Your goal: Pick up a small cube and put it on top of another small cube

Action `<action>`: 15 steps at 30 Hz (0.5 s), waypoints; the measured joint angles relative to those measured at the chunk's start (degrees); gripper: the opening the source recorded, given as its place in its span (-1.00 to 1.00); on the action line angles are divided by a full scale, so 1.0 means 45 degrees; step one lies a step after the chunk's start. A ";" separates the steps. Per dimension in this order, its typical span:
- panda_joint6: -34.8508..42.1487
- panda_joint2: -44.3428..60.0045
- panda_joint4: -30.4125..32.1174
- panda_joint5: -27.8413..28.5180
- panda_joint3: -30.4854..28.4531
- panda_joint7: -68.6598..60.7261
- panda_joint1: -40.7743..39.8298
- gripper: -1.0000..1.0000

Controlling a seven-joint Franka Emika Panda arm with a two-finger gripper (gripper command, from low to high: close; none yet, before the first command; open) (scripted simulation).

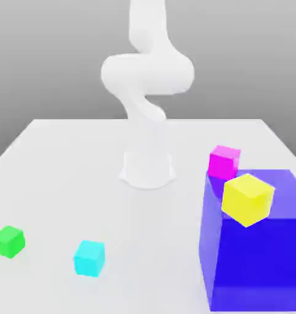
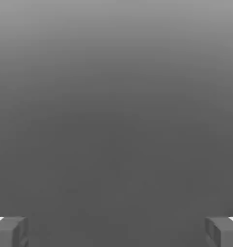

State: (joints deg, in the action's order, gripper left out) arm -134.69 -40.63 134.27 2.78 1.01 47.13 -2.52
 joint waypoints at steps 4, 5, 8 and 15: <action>-0.1070 0.1991 0.0920 0.0974 0.0180 0.0433 -0.0886 0.00; -0.1324 0.2469 0.1140 0.1182 0.0181 0.0517 -0.1083 0.00; -0.2083 0.3895 0.1796 0.1725 0.0076 0.0712 -0.1604 0.00; -0.3940 0.7126 0.3351 0.2061 -0.0660 0.0497 -0.2360 0.00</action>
State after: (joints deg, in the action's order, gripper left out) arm -152.42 -8.56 149.34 12.06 -1.95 49.36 -13.14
